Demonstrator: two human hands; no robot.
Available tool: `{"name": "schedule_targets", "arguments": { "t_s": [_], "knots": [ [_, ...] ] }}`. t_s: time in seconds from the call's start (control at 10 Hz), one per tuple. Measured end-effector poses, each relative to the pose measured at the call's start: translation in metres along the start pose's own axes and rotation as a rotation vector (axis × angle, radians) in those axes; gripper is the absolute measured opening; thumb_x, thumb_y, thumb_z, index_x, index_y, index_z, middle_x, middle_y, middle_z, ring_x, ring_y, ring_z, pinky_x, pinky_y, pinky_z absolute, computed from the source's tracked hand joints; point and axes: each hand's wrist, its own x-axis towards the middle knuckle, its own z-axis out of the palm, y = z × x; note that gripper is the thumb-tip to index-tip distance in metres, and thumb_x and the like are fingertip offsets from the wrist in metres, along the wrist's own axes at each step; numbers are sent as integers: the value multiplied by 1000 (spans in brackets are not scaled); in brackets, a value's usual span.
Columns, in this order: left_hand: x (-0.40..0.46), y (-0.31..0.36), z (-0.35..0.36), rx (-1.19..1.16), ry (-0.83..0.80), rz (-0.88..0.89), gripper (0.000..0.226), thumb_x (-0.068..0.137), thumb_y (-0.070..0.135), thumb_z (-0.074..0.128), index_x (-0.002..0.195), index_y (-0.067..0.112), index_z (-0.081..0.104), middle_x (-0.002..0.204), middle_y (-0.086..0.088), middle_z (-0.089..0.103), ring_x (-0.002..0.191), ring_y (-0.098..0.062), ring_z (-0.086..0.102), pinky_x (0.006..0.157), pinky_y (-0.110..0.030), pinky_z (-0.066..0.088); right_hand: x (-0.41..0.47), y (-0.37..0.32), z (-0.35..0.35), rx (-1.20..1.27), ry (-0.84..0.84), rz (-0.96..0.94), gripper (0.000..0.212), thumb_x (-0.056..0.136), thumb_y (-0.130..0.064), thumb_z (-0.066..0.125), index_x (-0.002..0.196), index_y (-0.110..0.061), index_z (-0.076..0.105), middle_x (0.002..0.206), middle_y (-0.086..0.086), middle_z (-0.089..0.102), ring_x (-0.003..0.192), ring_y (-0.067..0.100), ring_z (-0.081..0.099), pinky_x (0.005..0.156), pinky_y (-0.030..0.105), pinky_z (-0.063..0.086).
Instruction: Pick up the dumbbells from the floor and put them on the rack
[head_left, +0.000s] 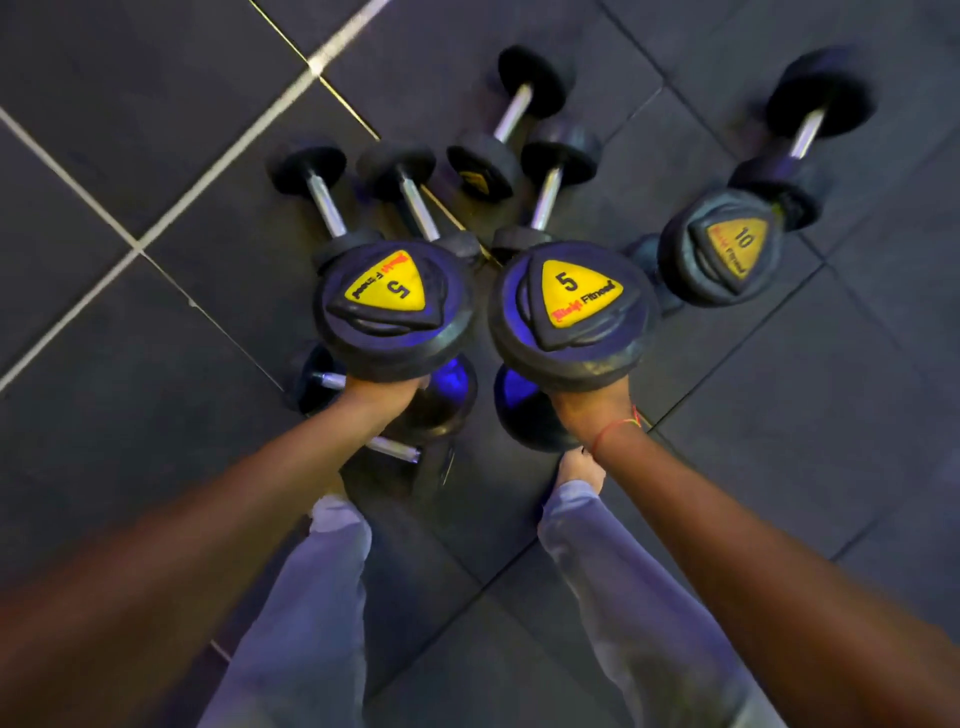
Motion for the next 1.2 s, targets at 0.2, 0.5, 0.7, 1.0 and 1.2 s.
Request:
{"name": "schedule_targets", "arguments": {
  "t_s": [0.2, 0.5, 0.7, 1.0, 1.2],
  "knots": [
    [-90, -8, -116, -271, 119, -72, 36, 88, 15, 64, 53, 19, 53, 59, 2, 58, 59, -15, 53, 71, -29, 44, -93, -131, -24, 69, 73, -234, 22, 73, -29, 63, 92, -19, 62, 95, 5, 68, 89, 22, 62, 79, 35, 49],
    [-270, -43, -395, -1007, 442, -150, 20, 73, 1, 59, 58, 11, 51, 50, -7, 48, 43, -21, 43, 48, -27, 41, -280, -397, 43, 145, -198, -644, 32, 90, -50, 53, 73, -23, 49, 63, -2, 56, 57, 6, 51, 60, 47, 53],
    [-348, -121, -560, -1191, 563, -176, 13, 72, 6, 55, 60, 11, 51, 51, -5, 48, 44, -20, 43, 50, -28, 41, -403, -559, 126, 233, -456, -792, 26, 95, -42, 53, 103, -20, 43, 73, 12, 56, 53, 27, 56, 51, 41, 53],
    [-357, -203, -806, -1292, 550, -148, 11, 75, 12, 49, 64, 11, 49, 56, -4, 44, 48, -19, 42, 52, -28, 42, -474, -779, 242, 341, -557, -870, 17, 97, -39, 51, 98, -23, 44, 72, 8, 51, 55, 22, 53, 50, 36, 51],
    [-280, -255, -960, -1274, 579, -120, 7, 68, 11, 50, 61, 13, 47, 54, -4, 42, 48, -20, 40, 54, -29, 40, -432, -927, 345, 334, -586, -921, 27, 92, -48, 54, 95, -22, 46, 74, 8, 54, 62, 26, 55, 58, 43, 53]
  ]
}}
